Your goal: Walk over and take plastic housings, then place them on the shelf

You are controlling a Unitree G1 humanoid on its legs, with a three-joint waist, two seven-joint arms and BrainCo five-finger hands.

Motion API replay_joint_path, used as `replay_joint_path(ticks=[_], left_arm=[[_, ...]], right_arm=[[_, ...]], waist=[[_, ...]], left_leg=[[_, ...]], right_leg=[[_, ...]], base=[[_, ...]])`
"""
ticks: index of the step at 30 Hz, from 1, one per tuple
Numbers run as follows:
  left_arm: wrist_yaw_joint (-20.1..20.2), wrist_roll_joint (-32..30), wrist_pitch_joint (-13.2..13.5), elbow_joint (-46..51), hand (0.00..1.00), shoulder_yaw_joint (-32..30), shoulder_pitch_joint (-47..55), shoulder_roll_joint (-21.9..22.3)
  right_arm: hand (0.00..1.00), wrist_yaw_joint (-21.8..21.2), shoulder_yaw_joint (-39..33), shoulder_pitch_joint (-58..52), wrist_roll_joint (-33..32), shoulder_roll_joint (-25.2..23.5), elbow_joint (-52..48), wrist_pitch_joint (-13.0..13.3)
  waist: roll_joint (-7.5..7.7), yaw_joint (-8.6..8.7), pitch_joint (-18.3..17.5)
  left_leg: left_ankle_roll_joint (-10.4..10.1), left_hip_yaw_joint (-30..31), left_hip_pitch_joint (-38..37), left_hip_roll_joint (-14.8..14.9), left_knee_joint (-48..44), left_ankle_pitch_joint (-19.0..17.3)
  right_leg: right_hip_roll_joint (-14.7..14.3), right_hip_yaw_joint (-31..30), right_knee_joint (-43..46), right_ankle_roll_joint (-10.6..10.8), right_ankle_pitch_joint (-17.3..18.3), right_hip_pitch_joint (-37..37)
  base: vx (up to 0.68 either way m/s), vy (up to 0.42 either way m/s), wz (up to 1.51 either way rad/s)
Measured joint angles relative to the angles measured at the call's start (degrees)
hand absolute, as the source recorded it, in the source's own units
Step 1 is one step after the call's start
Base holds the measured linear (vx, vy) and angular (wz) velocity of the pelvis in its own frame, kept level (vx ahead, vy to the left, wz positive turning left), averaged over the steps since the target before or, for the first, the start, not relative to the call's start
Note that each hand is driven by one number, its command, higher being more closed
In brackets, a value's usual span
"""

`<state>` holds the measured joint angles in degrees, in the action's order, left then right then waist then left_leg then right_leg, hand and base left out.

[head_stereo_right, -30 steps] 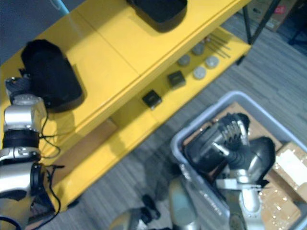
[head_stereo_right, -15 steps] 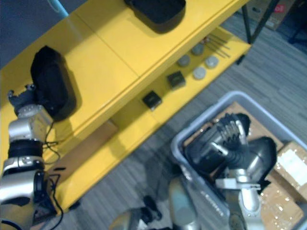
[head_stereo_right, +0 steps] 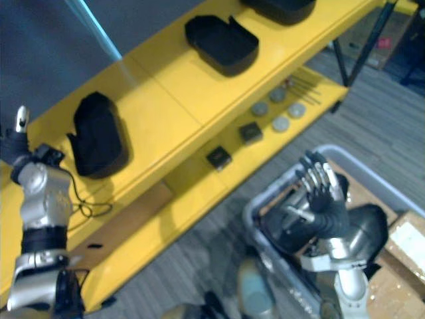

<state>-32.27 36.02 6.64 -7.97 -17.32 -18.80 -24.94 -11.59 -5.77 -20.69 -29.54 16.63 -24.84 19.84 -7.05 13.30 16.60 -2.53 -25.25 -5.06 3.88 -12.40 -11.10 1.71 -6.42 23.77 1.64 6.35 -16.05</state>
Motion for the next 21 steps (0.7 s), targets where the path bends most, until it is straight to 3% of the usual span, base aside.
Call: replay_joint_path(ticks=[2,6,14,18,21], left_arm=[[5.52,-0.09,0.01,7.83,0.0,0.14,9.17,2.75],[11.13,-3.87,-1.41,13.89,0.0,2.66,21.88,7.88],[20.28,-7.87,-5.83,14.08,0.0,5.53,30.1,12.01],[22.38,-10.07,-5.09,13.91,0.0,9.26,29.66,12.01],[19.49,-13.96,-1.04,12.04,0.0,10.8,26.64,12.01]], right_arm=[[0.0,-0.01,-0.08,-1.63,0.04,-1.07,-1.33,-0.06],[0.0,-0.6,-1.43,-4.16,-0.02,-2.68,-1.84,-0.23],[0.0,-1.25,-2.76,-5.17,-0.55,-4.79,0.3,-0.22],[0.0,-1.24,-3.9,-5.48,-1.28,-5.53,2.95,-0.22],[0.0,-1.23,-4.44,-5.41,-1.41,-5.54,5.24,-0.05]], waist=[[0.37,-0.47,-1.74],[0.67,-2.52,-2.79],[1.61,-4.23,-3.31],[1.84,-4.51,-3.37],[1.94,-4.46,-3.31]], left_leg=[[0.66,0.97,-0.04,-0.12,0.04,0.78],[1.13,1.63,-1.05,-0.11,1.0,1.48],[1.52,4.92,-0.81,-1.46,4.32,2.66],[1.65,5.88,-0.82,-2.02,5.25,2.73],[2.12,6.01,-0.87,-2.53,6.38,2.93]], right_leg=[[0.42,0.71,-1.2,0.14,0.24,0.8],[1.22,2.89,-3.28,-0.01,0.46,3.29],[2.56,5.18,-6.36,0.68,-1.39,4.26],[3.01,5.57,-8.25,1.03,-2.78,4.83],[3.07,5.71,-9.05,1.39,-3.5,4.83]], base=[[0.03,0.002,0.23],[0.0,0.011,0.23],[-0.03,0.036,0.17],[-0.03,0.054,0.02],[-0.01,0.017,0.0]])
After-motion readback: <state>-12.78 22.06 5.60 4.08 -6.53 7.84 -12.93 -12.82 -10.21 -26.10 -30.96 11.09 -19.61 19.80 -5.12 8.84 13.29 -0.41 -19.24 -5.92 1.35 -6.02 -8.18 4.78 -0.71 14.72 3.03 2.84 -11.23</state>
